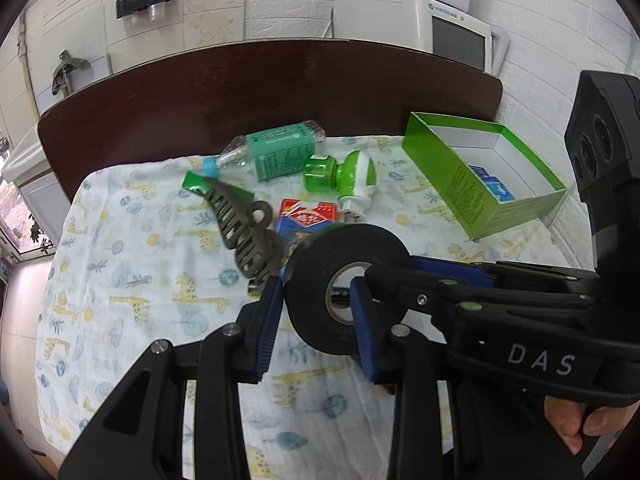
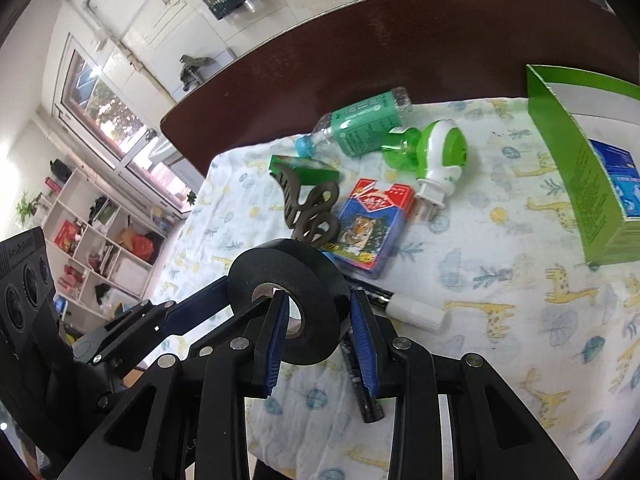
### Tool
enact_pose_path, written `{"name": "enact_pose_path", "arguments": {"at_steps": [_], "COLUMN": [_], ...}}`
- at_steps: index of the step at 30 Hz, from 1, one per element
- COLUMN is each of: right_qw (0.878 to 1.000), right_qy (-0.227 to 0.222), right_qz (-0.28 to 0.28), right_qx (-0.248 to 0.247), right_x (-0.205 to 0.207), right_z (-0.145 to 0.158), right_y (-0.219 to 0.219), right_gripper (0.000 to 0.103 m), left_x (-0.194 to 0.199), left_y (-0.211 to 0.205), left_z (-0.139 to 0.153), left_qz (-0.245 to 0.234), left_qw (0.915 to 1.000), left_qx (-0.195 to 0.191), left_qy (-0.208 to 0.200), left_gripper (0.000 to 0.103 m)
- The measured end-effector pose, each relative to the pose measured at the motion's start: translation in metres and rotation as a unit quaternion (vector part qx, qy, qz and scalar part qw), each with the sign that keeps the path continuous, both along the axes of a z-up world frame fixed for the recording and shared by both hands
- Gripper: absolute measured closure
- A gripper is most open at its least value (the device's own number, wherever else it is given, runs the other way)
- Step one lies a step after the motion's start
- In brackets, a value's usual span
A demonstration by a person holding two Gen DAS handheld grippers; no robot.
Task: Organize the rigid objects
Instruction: 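Lift the tape roll with the right gripper and carry it into the green box, then lower the tape roll into the box, open the right gripper, withdraw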
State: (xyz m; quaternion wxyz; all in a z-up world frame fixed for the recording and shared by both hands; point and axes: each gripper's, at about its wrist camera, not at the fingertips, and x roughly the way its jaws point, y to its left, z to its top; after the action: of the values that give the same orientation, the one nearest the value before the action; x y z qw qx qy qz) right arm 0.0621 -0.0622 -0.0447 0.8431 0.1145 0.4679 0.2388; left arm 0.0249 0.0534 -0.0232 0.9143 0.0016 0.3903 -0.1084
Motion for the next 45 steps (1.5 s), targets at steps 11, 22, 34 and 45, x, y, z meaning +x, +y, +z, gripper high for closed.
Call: {"name": "enact_pose_path", "arguments": {"at_steps": [11,22,34,45], "right_qw": [0.995,0.980,0.965,0.956], "right_qy": [-0.038,-0.064,-0.065,-0.058], "right_qz": [-0.087,-0.183,-0.250,-0.286], "right_qx": [0.024,0.044,0.053,0.030], "right_x": [0.012,0.020,0.040,0.066], "right_z": [0.030,0.044,0.039,0.025], "right_y": [-0.098,-0.206,-0.278,-0.315], "right_gripper": [0.068,0.068,0.068,0.068], "left_x": [0.032,0.057,0.100,0.140], "left_y": [-0.100,-0.200,-0.270,-0.311], "left_z": [0.035,0.052,0.042,0.008], "left_qz": [-0.082,-0.171,-0.220,-0.221], "left_qw": [0.9953,0.9823,0.9733,0.9747], "left_qx": [0.031,0.049,0.053,0.028], "left_qy": [-0.040,-0.059,-0.038,0.022], "left_gripper": [0.072,0.071,0.071,0.071]}}
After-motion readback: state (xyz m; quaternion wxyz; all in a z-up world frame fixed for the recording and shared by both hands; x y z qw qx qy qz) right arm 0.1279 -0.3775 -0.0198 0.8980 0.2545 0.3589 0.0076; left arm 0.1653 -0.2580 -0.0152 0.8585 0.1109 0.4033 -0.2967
